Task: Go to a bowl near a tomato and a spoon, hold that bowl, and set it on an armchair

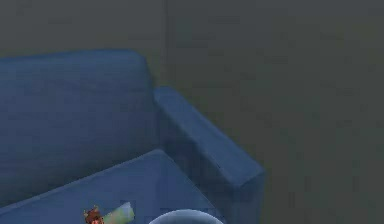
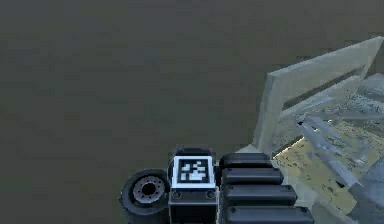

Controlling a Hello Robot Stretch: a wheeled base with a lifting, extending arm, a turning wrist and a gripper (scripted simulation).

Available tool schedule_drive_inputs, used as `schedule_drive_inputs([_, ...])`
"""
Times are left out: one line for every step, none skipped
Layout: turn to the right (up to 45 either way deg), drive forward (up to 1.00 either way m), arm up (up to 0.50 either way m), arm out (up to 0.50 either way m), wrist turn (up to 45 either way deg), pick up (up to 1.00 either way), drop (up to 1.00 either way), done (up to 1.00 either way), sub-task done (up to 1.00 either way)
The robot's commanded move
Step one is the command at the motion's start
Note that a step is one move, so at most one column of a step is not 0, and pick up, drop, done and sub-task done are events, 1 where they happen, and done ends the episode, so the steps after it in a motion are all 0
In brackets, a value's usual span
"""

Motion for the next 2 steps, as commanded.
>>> schedule_drive_inputs([-18.0,0.0,0.0,0.0,0.0,0.0,0.0,0.0,0.0])
schedule_drive_inputs([45.0,0.0,0.0,0.0,0.0,0.0,0.0,0.0,0.0])
